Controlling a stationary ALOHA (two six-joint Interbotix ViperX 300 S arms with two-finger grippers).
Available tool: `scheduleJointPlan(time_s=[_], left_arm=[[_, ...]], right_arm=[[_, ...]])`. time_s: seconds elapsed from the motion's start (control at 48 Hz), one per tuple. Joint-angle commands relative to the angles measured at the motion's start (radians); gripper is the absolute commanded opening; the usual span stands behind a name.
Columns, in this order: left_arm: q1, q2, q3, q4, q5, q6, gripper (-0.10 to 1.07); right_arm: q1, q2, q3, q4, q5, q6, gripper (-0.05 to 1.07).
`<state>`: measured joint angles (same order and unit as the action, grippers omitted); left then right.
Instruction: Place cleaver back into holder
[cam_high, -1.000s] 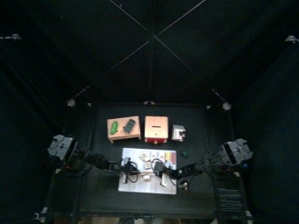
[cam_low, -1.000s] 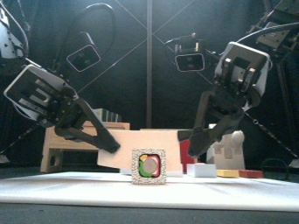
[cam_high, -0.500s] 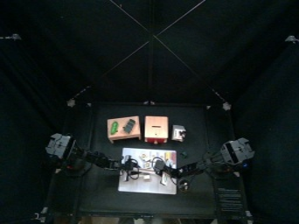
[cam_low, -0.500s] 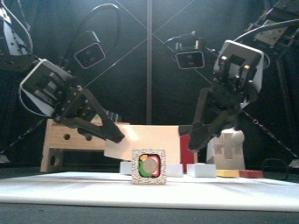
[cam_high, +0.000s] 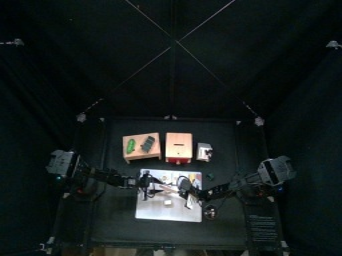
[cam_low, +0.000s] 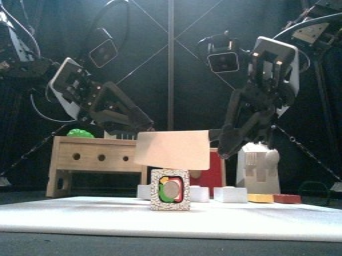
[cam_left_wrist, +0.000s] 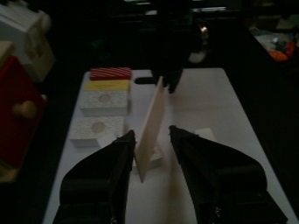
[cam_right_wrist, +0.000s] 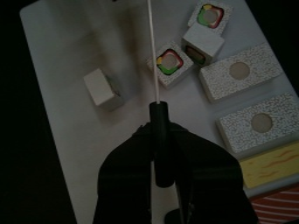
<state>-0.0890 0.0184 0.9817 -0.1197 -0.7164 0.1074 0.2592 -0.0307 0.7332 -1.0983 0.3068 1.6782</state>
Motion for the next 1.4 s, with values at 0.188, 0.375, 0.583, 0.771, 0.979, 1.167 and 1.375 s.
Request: scheduleJointPlan(time_s=[0.188,0.375,0.583,0.771,0.979,1.167,1.375], left_arm=[[0.117,-0.048,0.032,0.035,-0.040,0.000,0.77],[0.150,-0.064,0.037,0.069,-0.041,0.002,0.77],[0.172,-0.100,0.038,0.081,-0.048,0.000,0.77],[0.183,-0.126,0.038,0.089,-0.048,0.002,0.77],[0.184,-0.133,0.040,0.124,-0.048,0.000,0.77],[0.186,-0.132,0.040,0.141,-0.048,0.002,0.77],[0.192,-0.132,0.040,0.149,-0.048,0.002,0.77]], right_arm=[[-0.003,-0.115,0.020,0.052,0.000,0.002,0.32],[-0.017,-0.206,0.021,0.233,0.069,-0.002,0.32],[-0.026,-0.336,-0.006,0.382,0.259,-0.003,0.32],[-0.040,-0.443,-0.055,0.471,0.463,-0.006,0.31],[-0.071,-0.522,-0.152,0.520,0.709,-0.008,0.32],[-0.141,-0.522,-0.284,0.638,0.885,-0.179,0.32],[-0.336,-0.514,-0.310,0.879,0.879,-0.321,0.32]])
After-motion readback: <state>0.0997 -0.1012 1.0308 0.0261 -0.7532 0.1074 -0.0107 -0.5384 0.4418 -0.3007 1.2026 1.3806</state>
